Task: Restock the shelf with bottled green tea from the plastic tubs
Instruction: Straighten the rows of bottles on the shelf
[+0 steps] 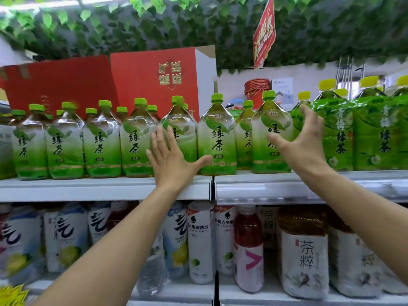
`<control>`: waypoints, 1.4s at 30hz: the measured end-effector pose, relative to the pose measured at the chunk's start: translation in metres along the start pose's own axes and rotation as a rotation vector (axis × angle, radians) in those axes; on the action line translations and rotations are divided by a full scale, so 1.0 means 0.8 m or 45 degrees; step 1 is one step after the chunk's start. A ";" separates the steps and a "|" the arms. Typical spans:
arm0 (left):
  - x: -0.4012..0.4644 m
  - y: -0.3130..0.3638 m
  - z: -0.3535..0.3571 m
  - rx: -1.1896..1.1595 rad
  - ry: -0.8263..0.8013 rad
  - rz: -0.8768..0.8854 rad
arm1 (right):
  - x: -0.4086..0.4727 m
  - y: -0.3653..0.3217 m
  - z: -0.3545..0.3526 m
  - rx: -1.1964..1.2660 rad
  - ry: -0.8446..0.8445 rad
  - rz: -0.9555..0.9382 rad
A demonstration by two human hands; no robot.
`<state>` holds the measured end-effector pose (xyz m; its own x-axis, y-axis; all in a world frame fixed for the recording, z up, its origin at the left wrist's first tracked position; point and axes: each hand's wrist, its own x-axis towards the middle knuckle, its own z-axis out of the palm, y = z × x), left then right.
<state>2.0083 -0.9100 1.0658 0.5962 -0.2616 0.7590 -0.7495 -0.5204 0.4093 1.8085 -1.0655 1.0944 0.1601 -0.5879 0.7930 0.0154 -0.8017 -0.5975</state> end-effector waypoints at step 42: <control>-0.001 0.020 0.012 0.095 -0.029 0.189 | 0.057 0.047 0.053 0.298 -0.639 0.316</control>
<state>1.9986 -0.9260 1.0669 0.4877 -0.3576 0.7964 -0.8066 -0.5335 0.2544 1.8584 -1.1179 1.1027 0.6316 -0.5862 0.5075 0.1258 -0.5684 -0.8131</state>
